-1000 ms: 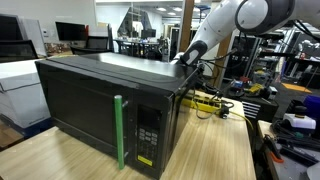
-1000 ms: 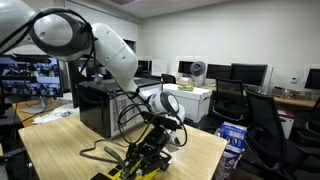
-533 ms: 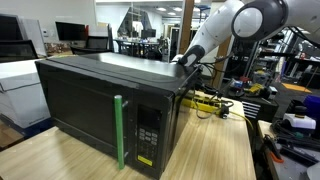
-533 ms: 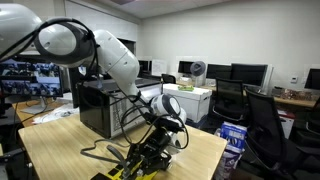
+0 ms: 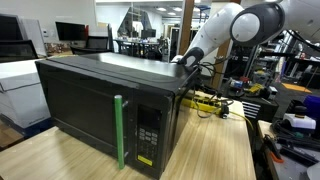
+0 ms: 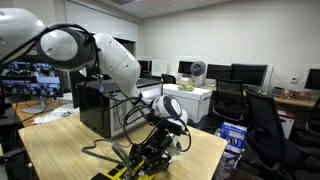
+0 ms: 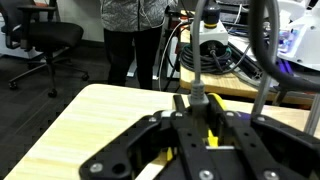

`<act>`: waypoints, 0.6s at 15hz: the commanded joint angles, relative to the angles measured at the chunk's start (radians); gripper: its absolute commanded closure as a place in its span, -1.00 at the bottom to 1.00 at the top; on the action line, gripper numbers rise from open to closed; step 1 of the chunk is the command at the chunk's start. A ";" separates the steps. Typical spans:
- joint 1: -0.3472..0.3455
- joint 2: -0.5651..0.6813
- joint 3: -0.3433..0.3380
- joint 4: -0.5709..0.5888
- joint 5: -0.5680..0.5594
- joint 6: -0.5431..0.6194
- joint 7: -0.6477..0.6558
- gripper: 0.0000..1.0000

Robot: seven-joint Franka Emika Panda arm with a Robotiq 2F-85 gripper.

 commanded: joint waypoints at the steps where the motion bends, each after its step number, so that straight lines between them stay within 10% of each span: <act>1: -0.017 0.016 0.011 0.028 0.018 0.059 0.010 0.87; 9: -0.003 -0.011 0.013 -0.031 0.006 0.143 0.081 0.87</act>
